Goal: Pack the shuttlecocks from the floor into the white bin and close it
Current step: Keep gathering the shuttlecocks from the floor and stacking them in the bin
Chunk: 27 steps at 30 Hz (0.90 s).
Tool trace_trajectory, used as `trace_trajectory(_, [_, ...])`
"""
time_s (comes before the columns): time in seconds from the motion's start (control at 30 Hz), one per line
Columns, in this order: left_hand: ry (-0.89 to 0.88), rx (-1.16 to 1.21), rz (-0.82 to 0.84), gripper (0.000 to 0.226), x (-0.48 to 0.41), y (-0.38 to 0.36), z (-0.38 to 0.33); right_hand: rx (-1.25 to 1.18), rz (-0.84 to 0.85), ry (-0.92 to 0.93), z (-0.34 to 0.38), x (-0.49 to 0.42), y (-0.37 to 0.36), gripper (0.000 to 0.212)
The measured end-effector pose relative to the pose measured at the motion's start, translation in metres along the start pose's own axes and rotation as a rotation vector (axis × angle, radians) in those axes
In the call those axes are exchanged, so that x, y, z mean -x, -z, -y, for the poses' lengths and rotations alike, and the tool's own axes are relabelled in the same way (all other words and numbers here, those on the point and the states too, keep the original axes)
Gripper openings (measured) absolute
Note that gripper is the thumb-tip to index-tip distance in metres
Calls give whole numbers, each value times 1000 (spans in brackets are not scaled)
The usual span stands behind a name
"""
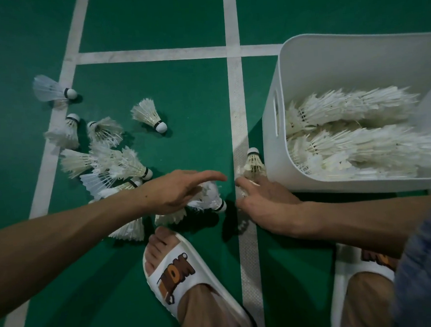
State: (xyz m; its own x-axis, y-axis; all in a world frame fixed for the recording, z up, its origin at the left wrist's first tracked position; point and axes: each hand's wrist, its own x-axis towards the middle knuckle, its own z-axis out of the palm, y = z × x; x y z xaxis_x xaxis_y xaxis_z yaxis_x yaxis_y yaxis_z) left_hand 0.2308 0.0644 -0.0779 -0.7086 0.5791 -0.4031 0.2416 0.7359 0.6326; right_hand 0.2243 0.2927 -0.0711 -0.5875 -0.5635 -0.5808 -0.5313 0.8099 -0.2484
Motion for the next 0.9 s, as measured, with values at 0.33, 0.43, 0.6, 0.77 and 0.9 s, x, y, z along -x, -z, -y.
trace_trajectory(0.33, [211,136,-60,42,3,35,-16,-375,-271,140,22,14,58,28])
trace_trajectory(0.43, [287,225,-184,40,4,60,-27,-482,-408,159,27,23,78,34])
trace_trajectory(0.6, [290,368,-380,48,3,106,-48,-642,-508,99,23,38,115,42])
trace_trajectory(0.77, [221,381,-507,53,-7,146,-77,-713,-683,99,-9,51,154,42])
trace_trajectory(0.9, [146,336,-560,53,-18,169,-103,-730,-756,-7,-60,63,164,47])
